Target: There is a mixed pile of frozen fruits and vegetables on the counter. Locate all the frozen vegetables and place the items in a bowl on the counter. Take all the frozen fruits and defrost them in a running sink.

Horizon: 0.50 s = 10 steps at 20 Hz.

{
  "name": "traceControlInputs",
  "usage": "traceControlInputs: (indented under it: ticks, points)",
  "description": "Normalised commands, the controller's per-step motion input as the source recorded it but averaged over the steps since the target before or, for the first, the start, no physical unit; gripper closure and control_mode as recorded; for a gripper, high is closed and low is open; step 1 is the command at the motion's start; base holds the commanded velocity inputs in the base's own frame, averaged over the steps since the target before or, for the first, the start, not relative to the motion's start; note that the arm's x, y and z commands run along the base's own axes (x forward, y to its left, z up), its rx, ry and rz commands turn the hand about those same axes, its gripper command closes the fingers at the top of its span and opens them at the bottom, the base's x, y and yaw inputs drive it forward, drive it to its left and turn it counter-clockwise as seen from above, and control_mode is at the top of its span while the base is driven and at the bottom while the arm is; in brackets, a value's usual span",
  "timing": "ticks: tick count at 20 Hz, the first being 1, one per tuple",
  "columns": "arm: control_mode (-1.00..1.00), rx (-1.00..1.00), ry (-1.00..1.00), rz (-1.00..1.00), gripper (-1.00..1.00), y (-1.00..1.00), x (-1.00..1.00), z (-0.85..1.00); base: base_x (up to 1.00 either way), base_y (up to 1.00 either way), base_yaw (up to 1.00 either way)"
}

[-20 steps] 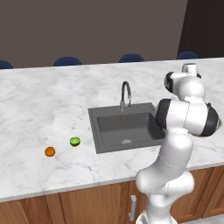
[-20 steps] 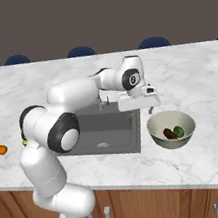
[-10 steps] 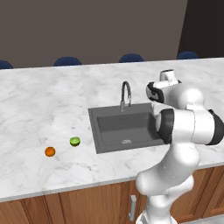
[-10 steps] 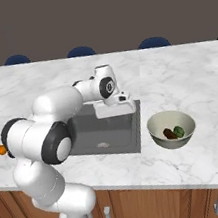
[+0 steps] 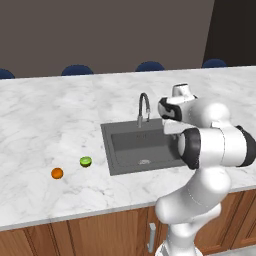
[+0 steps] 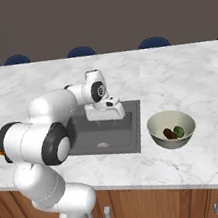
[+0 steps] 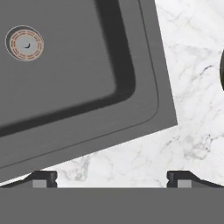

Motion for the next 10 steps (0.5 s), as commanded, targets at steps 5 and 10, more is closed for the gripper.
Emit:
traceControlInputs:
  ticks: [5, 10]
  points:
    - [-1.0, 0.0, 0.02, 0.03, -1.0, 0.68, -0.1, -0.23, 0.0, 0.0, 0.0]
    - [-1.0, 0.0, 0.01, -0.01, -1.0, 0.69, -0.12, -0.18, 0.0, 0.0, 0.0]
